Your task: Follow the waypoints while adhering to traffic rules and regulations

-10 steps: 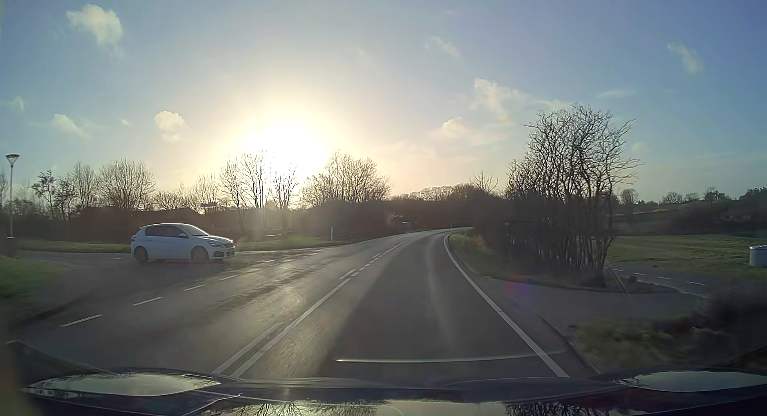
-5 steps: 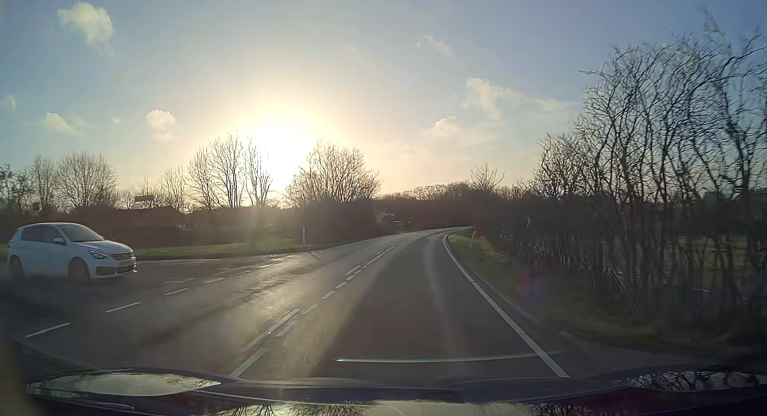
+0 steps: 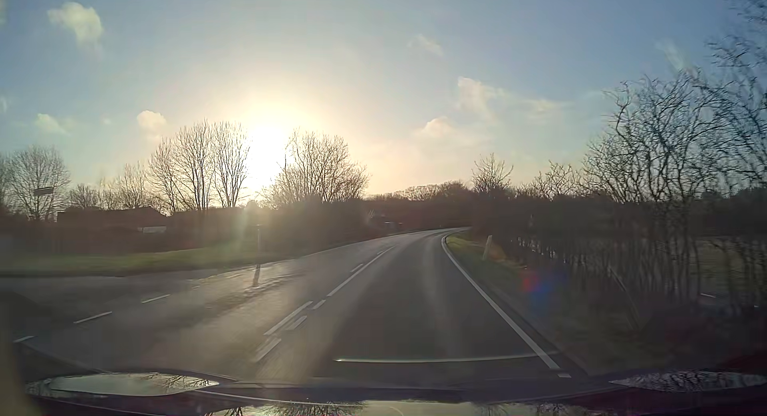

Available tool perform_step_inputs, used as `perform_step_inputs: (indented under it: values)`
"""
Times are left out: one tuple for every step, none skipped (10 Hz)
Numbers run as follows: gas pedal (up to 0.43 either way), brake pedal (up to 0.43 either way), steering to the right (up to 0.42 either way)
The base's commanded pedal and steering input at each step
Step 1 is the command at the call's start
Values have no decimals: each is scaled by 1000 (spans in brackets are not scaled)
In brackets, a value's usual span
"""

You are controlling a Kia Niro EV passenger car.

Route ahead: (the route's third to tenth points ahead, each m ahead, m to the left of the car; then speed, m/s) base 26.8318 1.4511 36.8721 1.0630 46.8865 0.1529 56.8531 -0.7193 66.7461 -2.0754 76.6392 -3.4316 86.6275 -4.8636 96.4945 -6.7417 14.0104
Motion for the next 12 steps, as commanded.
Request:
perform_step_inputs:
  values:
    - [157,0,10]
    - [157,0,10]
    - [157,0,10]
    - [157,0,11]
    - [157,0,12]
    - [157,0,12]
    - [157,0,12]
    - [157,0,11]
    - [157,0,11]
    - [157,0,11]
    - [157,0,11]
    - [157,0,11]
